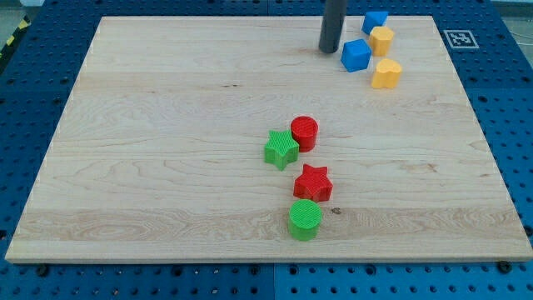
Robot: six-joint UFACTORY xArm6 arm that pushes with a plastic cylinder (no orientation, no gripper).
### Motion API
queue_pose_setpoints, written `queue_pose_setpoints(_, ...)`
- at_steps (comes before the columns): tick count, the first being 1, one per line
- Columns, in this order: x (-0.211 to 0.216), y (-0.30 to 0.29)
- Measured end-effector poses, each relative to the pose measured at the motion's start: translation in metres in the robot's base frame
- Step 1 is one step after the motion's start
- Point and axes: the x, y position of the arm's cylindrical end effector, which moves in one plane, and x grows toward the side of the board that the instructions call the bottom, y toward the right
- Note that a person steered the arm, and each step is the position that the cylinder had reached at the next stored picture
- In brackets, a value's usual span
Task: Go away from the blue cube
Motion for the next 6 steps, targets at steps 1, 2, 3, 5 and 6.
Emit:
queue_pose_setpoints(1,0.018,-0.030)
queue_pose_setpoints(2,0.047,-0.041)
queue_pose_setpoints(3,0.077,-0.041)
queue_pose_setpoints(5,0.083,-0.036)
queue_pose_setpoints(6,0.083,-0.025)
